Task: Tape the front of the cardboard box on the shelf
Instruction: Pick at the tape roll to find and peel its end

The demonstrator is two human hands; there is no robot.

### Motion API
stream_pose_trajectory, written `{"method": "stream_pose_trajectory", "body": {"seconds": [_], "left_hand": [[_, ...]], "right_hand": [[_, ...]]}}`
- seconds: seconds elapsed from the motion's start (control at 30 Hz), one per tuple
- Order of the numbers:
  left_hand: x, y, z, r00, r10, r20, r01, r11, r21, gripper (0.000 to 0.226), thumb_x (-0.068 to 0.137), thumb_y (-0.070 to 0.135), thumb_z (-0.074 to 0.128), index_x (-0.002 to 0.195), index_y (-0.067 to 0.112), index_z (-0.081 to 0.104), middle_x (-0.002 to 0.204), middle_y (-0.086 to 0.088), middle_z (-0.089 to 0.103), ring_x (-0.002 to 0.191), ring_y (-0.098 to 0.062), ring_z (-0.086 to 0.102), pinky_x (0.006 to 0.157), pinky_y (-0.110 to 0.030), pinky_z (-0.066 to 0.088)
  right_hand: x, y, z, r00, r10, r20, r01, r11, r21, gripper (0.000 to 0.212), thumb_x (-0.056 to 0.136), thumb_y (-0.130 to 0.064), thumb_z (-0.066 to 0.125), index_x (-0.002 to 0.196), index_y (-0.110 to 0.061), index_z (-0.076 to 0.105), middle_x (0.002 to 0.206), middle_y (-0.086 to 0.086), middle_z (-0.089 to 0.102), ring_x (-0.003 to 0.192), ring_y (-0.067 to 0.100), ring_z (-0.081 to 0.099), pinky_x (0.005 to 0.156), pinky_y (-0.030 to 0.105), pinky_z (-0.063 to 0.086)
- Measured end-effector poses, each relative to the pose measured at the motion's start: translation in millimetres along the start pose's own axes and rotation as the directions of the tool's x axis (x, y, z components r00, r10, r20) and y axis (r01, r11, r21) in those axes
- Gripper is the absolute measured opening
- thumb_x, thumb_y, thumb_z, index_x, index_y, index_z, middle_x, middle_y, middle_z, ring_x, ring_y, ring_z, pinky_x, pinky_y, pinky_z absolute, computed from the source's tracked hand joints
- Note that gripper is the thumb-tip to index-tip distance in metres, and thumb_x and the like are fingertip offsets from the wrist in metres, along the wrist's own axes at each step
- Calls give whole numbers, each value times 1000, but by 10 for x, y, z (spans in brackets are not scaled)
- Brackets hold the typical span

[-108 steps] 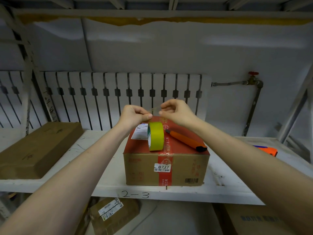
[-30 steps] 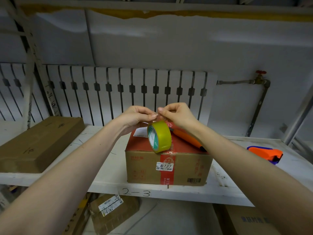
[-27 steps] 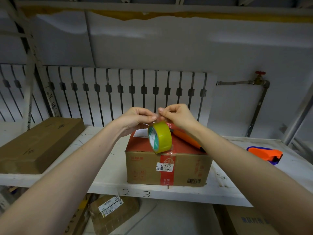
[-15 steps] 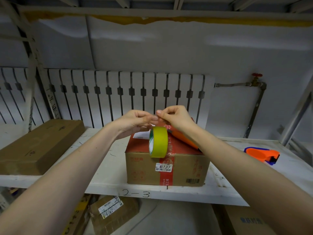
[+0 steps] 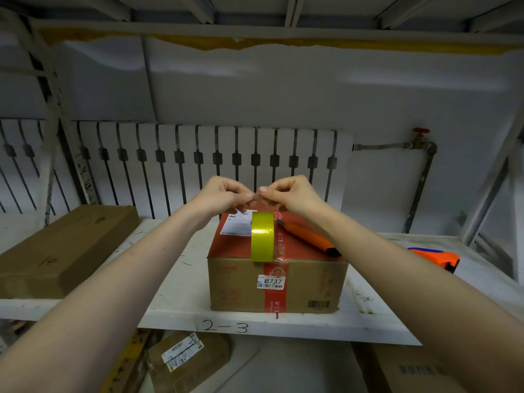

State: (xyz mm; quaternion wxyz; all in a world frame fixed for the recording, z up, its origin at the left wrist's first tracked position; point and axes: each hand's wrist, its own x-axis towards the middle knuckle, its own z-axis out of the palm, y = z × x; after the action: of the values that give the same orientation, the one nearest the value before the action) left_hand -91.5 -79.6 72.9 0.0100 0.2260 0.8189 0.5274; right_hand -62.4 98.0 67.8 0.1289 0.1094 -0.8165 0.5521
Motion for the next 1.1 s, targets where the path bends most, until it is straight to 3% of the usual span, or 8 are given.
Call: {"method": "stream_pose_trajectory", "body": {"seconds": [0.13, 0.3, 0.5, 0.57, 0.67, 0.73, 0.87, 1.1], "left_hand": [[-46, -78, -16, 981, -61, -184, 55, 998, -36, 17, 90, 17, 58, 78, 13, 68, 80, -3, 69, 73, -15, 62, 64, -23, 49], [-163, -148, 326, 963, -270, 7, 269, 962, 51, 39, 83, 52, 59, 98, 16, 63, 94, 1, 67, 86, -13, 63, 83, -31, 47], [-269, -186, 734, 940, -335, 63, 337, 885, -320, 25, 80, 21, 71, 105, 18, 66, 108, -4, 70, 105, -21, 62, 87, -33, 48], [-323, -116, 745, 941, -322, 103, 334, 836, -435, 12, 84, 10, 64, 95, 16, 66, 93, -4, 73, 92, -19, 65, 75, -30, 50], [-448, 21, 730, 923, -326, 203, 382, 720, -580, 20, 84, -5, 50, 91, 12, 60, 72, -5, 73, 79, -22, 66, 85, -40, 52], [-535, 89, 712, 911, -328, 249, 410, 668, -621, 36, 74, -11, 37, 99, 8, 56, 79, -12, 68, 79, -26, 65, 92, -45, 50], [-756, 218, 689, 904, -341, 257, 417, 571, -707, 41, 53, -6, 35, 90, 4, 50, 78, -12, 56, 80, -26, 58, 70, -34, 51], [-1044, 386, 632, 929, -271, 251, 361, 526, -770, 27, 88, 26, 48, 104, 10, 61, 80, -8, 67, 75, -21, 64, 71, -35, 51]], "right_hand": [[58, 25, -47, 995, 23, -102, -28, 998, -54, 15, 84, -26, 68, 73, -16, 72, 71, -9, 67, 66, -2, 60, 55, 12, 38], [78, 94, 3, 988, 6, -153, -16, 998, -62, 16, 84, -25, 68, 81, -10, 73, 72, -4, 67, 57, -2, 56, 54, 15, 39], [-59, 117, 23, 971, -143, -190, 100, 970, -220, 14, 83, -26, 69, 85, -13, 75, 77, -7, 69, 80, 9, 65, 78, 29, 53], [-181, 102, -20, 966, -194, -171, 146, 955, -257, 13, 83, -27, 69, 86, -15, 75, 78, -9, 68, 81, 6, 65, 77, 26, 52], [-395, 92, -60, 957, -258, -130, 214, 935, -283, 12, 81, -26, 71, 85, -16, 75, 80, -7, 69, 78, 7, 65, 71, 23, 51], [-534, 106, -66, 946, -310, -95, 263, 905, -334, 11, 80, -27, 71, 85, -17, 76, 82, -5, 69, 82, 8, 62, 75, 25, 50], [-823, 86, -77, 906, -420, -47, 360, 825, -435, 13, 78, -27, 73, 87, -18, 76, 89, -5, 71, 90, 10, 59, 82, 28, 47], [-1248, -68, -117, 798, -599, 68, 497, 590, -636, 17, 80, -26, 70, 95, -19, 75, 107, -1, 71, 99, 17, 56, 82, 31, 47]]}}
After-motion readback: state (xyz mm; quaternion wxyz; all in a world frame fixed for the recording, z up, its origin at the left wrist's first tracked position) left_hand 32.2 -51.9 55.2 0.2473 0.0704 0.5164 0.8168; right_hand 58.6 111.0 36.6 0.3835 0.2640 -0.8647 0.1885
